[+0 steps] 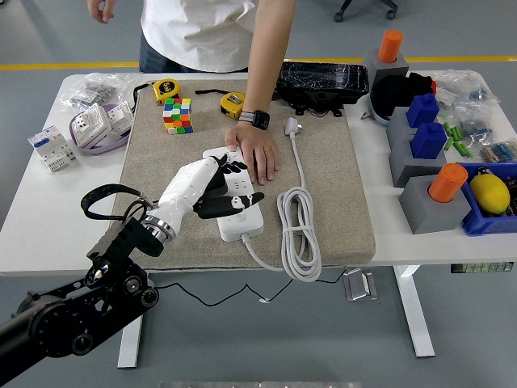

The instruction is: Put the plug near the board,insert it into the board,press the button,pull the plug out

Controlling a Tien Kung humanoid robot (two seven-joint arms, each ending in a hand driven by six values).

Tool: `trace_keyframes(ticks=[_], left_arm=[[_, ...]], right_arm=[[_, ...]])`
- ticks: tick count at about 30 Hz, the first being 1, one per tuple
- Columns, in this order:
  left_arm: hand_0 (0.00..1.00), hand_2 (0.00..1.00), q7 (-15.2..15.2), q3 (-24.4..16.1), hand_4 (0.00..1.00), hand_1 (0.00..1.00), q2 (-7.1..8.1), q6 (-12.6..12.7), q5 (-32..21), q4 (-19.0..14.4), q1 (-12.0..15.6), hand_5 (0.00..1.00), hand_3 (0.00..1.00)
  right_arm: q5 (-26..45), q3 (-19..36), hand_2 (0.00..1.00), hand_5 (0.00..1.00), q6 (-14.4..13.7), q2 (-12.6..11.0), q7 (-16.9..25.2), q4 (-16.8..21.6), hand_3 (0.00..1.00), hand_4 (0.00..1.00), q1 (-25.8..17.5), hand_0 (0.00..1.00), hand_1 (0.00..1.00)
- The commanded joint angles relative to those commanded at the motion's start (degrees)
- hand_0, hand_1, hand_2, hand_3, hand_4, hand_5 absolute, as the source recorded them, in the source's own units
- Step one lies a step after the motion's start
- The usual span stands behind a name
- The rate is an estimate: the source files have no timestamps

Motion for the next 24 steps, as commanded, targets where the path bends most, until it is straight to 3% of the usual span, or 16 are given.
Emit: trace_keyframes(ticks=[4, 5, 10, 11, 16, 17, 22, 24], left_arm=[[0.672, 0.68, 2.22, -0.38, 0.943, 0.668, 0.52, -2.9, -1.6, -3.4, 0.22, 0.681, 0.68], [0.337, 0.515, 3.32, -0.49, 0.939, 0.428, 0.7, -4.13, -2.26, -4.4, 0.31, 0.643, 0.693], [0.337, 0.515, 9.32, -0.6, 0.939, 0.428, 1.48, -10.74, -3.4, -8.77, 0.62, 0.643, 0.693], [0.142, 0.253, 10.31, -0.52, 0.797, 0.143, 1.59, -11.86, -3.05, -9.43, 0.68, 0.297, 0.682], [0.142, 0.253, 14.54, -0.31, 0.797, 0.143, 1.94, -15.94, -2.88, -11.78, 1.04, 0.297, 0.682], [0.076, 0.162, 15.61, -0.36, 0.68, 0.073, 1.99, -16.89, -3.0, -12.17, 1.11, 0.176, 0.748], [0.076, 0.162, 20.13, -0.38, 0.68, 0.073, 2.07, -20.71, -3.13, -12.62, 1.15, 0.176, 0.748], [0.066, 0.153, 21.53, -0.29, 0.661, 0.072, 2.04, -21.85, -3.15, -12.36, 1.19, 0.154, 0.796]], right_arm=[[-0.08, 0.01, 0.625, 0.483, 0.0, -0.01, 0.01, 0.11, 0.551, 0.941, 0.04, 0.606, 0.625], [-0.11, 0.0, 0.625, 0.483, 0.0, -0.03, 0.0, 0.15, 0.55, 0.941, 0.03, 0.606, 0.625], [-0.17, 0.04, 0.625, 0.483, 0.0, -0.03, -0.03, 0.22, 0.55, 0.941, 0.05, 0.606, 0.625], [-0.17, 0.03, 0.625, 0.483, 0.02, -0.02, -0.03, 0.22, 0.551, 0.941, 0.04, 0.606, 0.626], [-0.2, 0.05, 0.625, 0.483, 0.02, -0.01, -0.07, 0.22, 0.551, 0.941, -0.01, 0.606, 0.626], [-0.21, 0.06, 0.625, 0.483, 0.01, -0.02, -0.07, 0.22, 0.551, 0.941, -0.03, 0.605, 0.625], [-0.2, -0.04, 0.625, 0.483, 0.01, -0.03, -0.08, 0.23, 0.551, 0.941, -0.02, 0.605, 0.625], [-0.18, -0.08, 0.625, 0.483, 0.02, -0.02, -0.07, 0.26, 0.551, 0.941, -0.03, 0.605, 0.626]])
